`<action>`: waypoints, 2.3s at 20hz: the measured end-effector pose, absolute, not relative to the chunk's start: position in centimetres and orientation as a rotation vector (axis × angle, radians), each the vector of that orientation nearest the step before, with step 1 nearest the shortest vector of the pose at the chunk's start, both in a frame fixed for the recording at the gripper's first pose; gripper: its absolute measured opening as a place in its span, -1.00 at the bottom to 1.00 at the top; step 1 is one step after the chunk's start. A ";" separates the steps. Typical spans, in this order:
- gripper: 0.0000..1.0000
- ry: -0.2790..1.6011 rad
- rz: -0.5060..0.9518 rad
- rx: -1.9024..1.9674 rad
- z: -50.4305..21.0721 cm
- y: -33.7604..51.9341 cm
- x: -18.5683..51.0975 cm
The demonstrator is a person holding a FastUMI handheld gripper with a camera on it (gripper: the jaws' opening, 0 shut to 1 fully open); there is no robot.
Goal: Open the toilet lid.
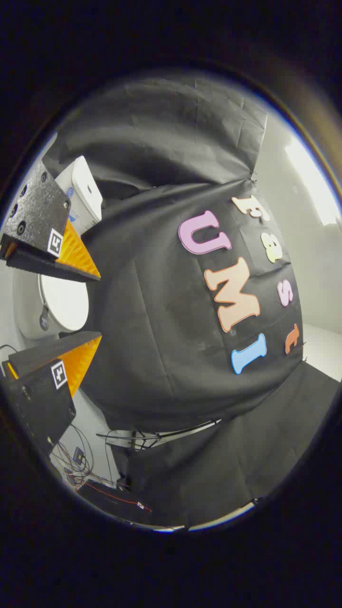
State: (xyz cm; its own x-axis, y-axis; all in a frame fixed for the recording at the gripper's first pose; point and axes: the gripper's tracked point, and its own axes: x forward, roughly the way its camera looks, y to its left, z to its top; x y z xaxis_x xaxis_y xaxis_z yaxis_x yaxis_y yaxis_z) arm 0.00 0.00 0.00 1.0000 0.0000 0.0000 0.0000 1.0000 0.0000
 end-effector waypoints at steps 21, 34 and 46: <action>0.29 -0.008 0.002 0.018 0.0 -0.3 0.0; 0.29 0.031 -0.035 0.211 -1.7 -2.6 0.4; 0.29 0.008 -0.083 0.408 -3.3 -4.8 1.2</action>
State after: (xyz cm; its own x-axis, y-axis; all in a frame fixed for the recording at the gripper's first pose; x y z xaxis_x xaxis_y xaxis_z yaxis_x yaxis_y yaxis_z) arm 1.23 -4.83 -3.27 0.9965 -0.0795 -0.0245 0.0827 0.9145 0.3960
